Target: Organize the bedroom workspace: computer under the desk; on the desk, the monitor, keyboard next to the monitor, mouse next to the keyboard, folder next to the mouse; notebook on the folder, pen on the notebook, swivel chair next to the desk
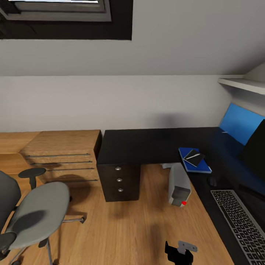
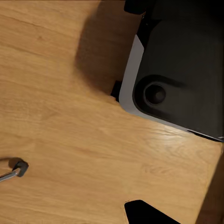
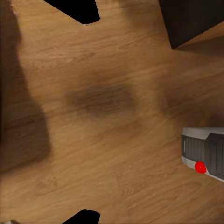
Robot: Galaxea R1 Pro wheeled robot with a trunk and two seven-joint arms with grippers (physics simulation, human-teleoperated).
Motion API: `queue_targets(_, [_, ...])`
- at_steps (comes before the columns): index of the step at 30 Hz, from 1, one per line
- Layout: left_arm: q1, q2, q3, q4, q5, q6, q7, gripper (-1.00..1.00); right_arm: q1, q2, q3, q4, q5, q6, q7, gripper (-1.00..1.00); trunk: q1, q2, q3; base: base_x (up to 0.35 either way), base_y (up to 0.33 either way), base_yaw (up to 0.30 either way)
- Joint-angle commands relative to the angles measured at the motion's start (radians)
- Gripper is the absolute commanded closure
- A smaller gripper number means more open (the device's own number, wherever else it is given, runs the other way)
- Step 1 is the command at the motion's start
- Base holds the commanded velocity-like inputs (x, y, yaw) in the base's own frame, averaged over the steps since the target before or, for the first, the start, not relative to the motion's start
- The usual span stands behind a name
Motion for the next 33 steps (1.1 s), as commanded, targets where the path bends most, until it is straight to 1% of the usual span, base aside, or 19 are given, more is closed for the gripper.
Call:
queue_targets(1, [-0.001,0.000,-0.009,0.003,0.008,-0.004,0.007,-1.00,-0.001,0.000,0.008,-0.002,-0.004,-0.002,-0.008,-1.00,0.000,-0.002,-0.002,-0.165,-0.087,0.273])
queue_targets(6, [-0.001,-0.001,-0.009,0.007,0.008,-0.004,0.007,-1.00,-0.001,0.004,0.008,-0.002,-0.003,-0.002,-0.008,-1.00,0.000,-0.002,-0.002,-0.115,-0.047,0.275])
queue_targets(12, [-0.001,-0.001,-0.009,0.008,0.009,-0.005,0.007,-1.00,-0.001,0.010,0.009,-0.002,-0.003,-0.007,-0.010,-1.00,0.000,-0.002,-0.002,-0.027,-0.010,0.277])
queue_targets(22, [-0.001,-0.001,-0.009,0.009,0.009,-0.006,0.007,-1.00,0.004,0.021,0.009,0.015,-0.002,-0.092,-0.015,-1.00,0.000,-0.002,-0.002,-0.004,-0.002,0.280])
queue_targets(26, [-0.001,-0.001,-0.009,0.009,0.009,-0.007,0.007,-1.00,0.008,0.030,0.009,0.024,-0.001,-0.110,-0.015,-1.00,0.000,-0.002,-0.002,-0.001,0.000,0.281])
queue_targets(33, [-0.001,-0.001,-0.009,0.010,0.009,-0.011,0.007,-1.00,0.010,0.038,0.009,0.029,-0.001,-0.117,-0.015,-1.00,0.000,-0.002,-0.002,0.000,0.000,0.282])
